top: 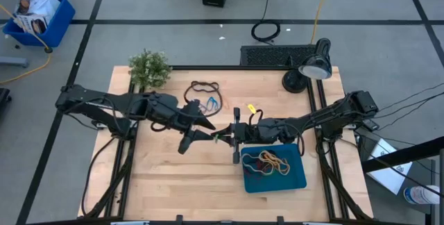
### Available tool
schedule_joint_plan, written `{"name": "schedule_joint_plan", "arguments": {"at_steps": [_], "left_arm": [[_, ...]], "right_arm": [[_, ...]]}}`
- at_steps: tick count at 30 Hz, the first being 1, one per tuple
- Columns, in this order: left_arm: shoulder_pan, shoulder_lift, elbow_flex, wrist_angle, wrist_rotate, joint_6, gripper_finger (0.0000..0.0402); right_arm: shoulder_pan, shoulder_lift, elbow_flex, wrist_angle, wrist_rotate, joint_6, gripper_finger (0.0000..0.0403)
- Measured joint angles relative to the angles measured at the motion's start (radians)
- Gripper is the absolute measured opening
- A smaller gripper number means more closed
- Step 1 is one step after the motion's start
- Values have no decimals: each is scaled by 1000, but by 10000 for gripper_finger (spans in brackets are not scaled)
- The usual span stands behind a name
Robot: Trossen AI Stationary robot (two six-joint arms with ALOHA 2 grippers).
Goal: Pick and place rubber bands into bin
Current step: Put the green rubber bands into the blue bin
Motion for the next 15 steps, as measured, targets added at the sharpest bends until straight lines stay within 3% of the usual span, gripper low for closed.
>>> {"name": "schedule_joint_plan", "arguments": {"at_steps": [8,15], "left_arm": [[0,-62,0,-141,-29,-2,192],[0,-66,0,-242,-101,-4,191]], "right_arm": [[17,-61,1,-118,-2,0,1],[67,-186,1,-564,-8,159,1]]}}
